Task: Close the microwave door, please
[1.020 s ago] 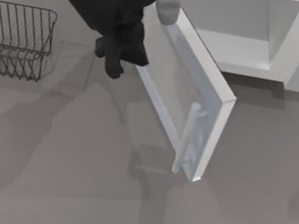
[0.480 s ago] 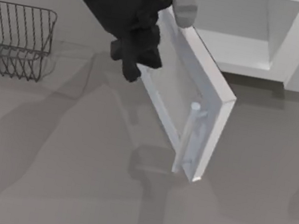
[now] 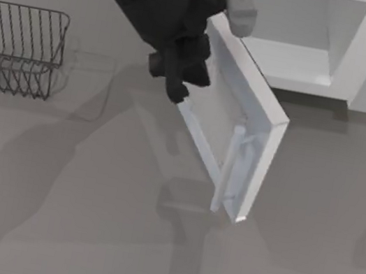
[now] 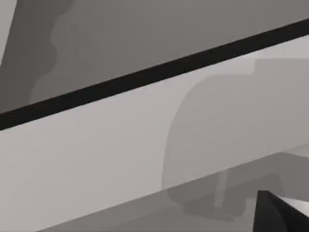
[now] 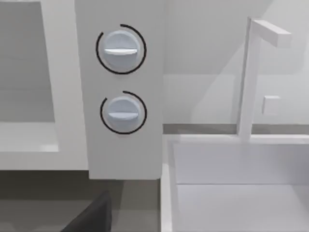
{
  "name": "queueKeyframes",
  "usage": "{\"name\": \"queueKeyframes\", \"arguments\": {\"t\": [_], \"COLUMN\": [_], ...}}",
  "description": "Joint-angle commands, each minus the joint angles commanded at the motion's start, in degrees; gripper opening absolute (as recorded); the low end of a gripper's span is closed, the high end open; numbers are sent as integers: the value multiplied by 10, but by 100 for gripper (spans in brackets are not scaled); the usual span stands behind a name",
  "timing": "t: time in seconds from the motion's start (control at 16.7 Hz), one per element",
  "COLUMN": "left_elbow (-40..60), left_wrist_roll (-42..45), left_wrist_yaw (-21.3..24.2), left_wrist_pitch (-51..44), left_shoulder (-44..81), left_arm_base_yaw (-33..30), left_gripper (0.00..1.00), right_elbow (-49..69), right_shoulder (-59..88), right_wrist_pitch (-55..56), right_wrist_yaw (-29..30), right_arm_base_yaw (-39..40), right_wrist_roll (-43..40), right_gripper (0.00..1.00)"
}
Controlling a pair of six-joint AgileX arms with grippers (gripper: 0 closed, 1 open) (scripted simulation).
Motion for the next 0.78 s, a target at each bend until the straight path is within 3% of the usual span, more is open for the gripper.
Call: {"name": "queueKeyframes", "arguments": {"t": [0.78], "left_elbow": [34], "left_wrist_roll": [-30], "left_wrist_yaw": [-11], "left_wrist_pitch": [5], "left_shoulder": [24], "left_arm_base_yaw": [-29], "left_gripper": [0], "right_elbow": [0], "right_shoulder": [0], "right_wrist_pitch": [0], "right_wrist_yaw": [0], "right_arm_base_yaw": [0], "right_wrist_roll": [0], "right_gripper": [100]}}
